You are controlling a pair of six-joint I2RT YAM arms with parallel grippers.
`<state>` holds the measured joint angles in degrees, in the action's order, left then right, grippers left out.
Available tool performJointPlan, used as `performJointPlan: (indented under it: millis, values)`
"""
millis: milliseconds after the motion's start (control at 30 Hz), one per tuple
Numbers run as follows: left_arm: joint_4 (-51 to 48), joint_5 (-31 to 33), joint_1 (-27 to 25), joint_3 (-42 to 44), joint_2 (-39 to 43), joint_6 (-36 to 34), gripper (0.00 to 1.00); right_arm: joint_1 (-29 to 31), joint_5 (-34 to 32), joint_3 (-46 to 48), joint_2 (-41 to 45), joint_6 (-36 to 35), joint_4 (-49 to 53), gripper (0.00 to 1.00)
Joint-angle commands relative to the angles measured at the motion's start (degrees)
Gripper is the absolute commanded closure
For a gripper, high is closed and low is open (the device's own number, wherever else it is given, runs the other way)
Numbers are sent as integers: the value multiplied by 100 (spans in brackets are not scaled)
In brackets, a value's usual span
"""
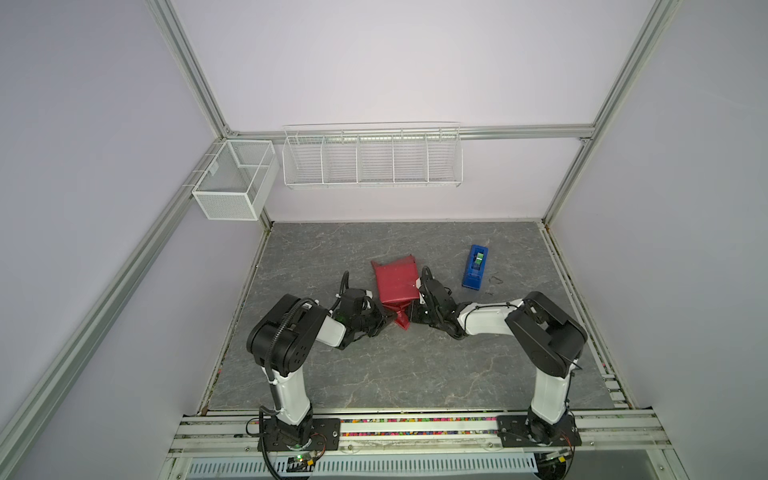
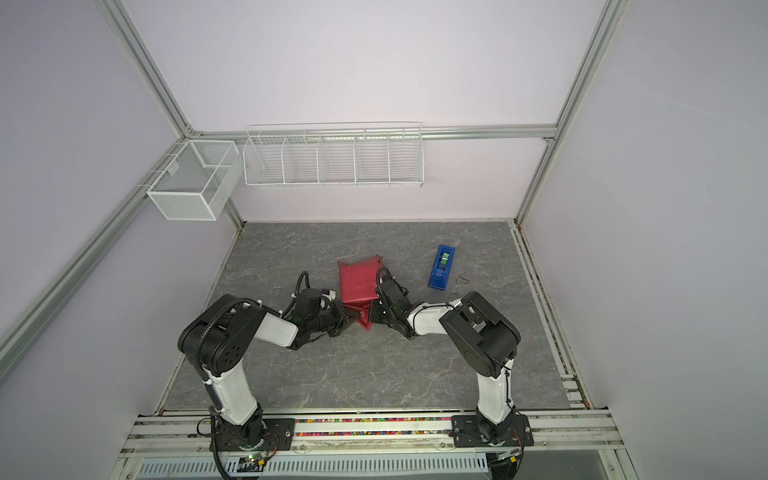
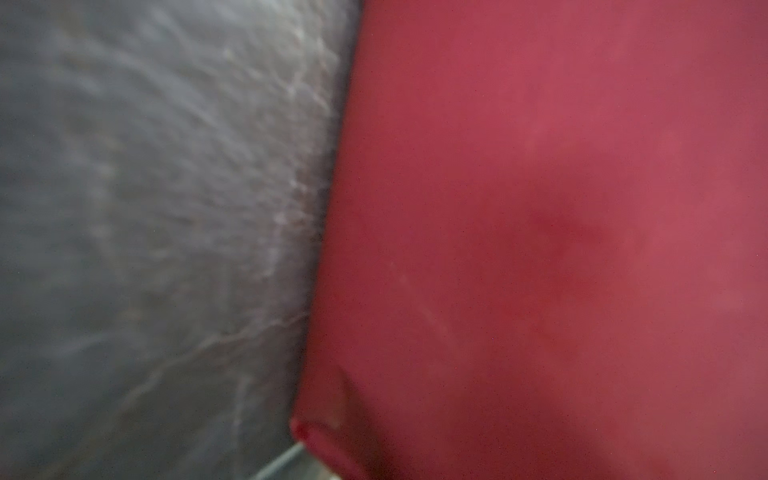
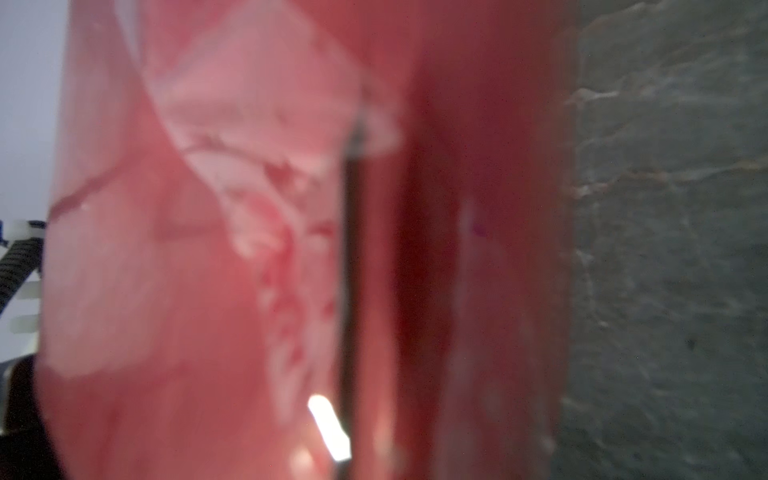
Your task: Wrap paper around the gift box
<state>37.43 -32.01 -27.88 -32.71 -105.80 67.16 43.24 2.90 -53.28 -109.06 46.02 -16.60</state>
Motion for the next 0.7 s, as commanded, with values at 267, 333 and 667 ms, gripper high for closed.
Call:
performJointPlan:
  millis: [267,333,667]
  values:
    - [-968,207,-17,-506,520,-231,96,35,109,256,3,355,-342,84]
    - [-1127,269,-17,-623,572,-273,96,42,101,431,46,357,-361,84]
    - [-1372,388,-18,-840,527,-361,96,17,79,437,218,337,-440,84]
